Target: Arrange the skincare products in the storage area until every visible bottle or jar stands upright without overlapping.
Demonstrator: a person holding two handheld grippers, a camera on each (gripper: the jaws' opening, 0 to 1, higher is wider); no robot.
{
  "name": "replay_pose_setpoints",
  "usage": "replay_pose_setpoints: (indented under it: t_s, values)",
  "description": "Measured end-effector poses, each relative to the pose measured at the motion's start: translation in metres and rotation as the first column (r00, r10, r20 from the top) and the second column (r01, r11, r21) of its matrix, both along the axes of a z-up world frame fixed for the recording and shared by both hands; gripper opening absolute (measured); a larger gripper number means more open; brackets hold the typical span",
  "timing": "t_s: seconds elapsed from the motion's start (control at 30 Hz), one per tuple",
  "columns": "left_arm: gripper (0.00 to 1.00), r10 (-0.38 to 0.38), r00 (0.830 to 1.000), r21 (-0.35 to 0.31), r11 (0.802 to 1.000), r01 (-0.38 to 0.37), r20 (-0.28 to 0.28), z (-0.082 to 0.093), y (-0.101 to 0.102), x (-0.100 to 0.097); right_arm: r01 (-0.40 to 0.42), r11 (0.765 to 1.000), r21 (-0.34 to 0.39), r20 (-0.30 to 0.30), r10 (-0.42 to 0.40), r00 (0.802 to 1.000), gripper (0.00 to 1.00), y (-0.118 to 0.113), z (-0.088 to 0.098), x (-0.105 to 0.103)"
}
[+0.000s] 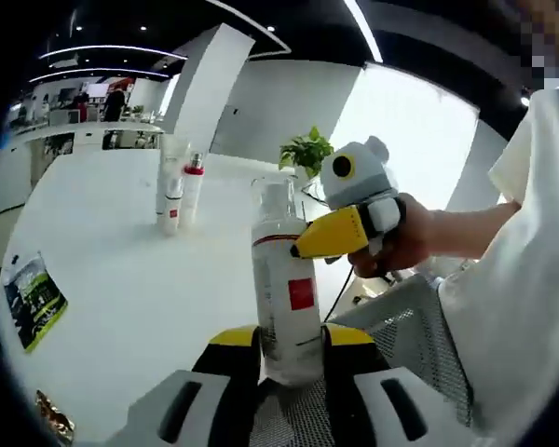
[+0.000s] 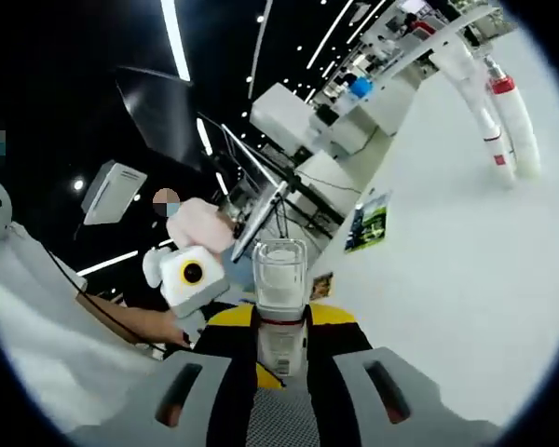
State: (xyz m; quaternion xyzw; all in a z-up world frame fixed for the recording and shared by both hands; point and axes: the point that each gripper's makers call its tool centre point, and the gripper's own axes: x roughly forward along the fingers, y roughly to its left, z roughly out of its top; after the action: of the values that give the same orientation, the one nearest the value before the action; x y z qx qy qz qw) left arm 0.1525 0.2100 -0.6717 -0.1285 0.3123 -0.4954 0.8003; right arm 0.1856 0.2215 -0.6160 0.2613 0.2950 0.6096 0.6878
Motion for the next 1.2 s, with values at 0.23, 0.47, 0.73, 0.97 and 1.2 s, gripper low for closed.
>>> replay_pose_setpoints:
  t_s: [0.23,0.47,0.73,0.97,1.2]
  values:
    - [0.25,-0.09,0.993,-0.105,0.991,0.082,-0.072,0.01,-0.013,-0.017,-0.091,0.994,0.056,0.053,0.088,0.995,0.17,0.0,0.013,-0.016]
    - [0.24,0.038,0.998,-0.011,0.999,-0.039,-0.052,-0.001,-0.004,0.001,0.05,0.999,0.003,0.046,-0.051,0.998,0.19,0.008,0.005,0.002]
    - [0.23,0.173,0.985,0.078,0.982,-0.174,0.018,-0.006,0.003,0.024,0.244,0.965,-0.095,-0.056,-0.25,0.967,0.21,0.01,-0.005,0.024]
    - [0.23,0.191,0.981,0.099,0.976,-0.193,0.028,-0.008,0.006,0.026,0.253,0.96,-0.118,-0.071,-0.263,0.962,0.21,0.011,-0.01,0.026]
    - [0.25,0.192,0.978,0.14,0.969,-0.202,0.083,-0.01,0.004,0.028,0.214,0.964,-0.159,0.034,-0.212,0.977,0.2,0.01,-0.005,0.023]
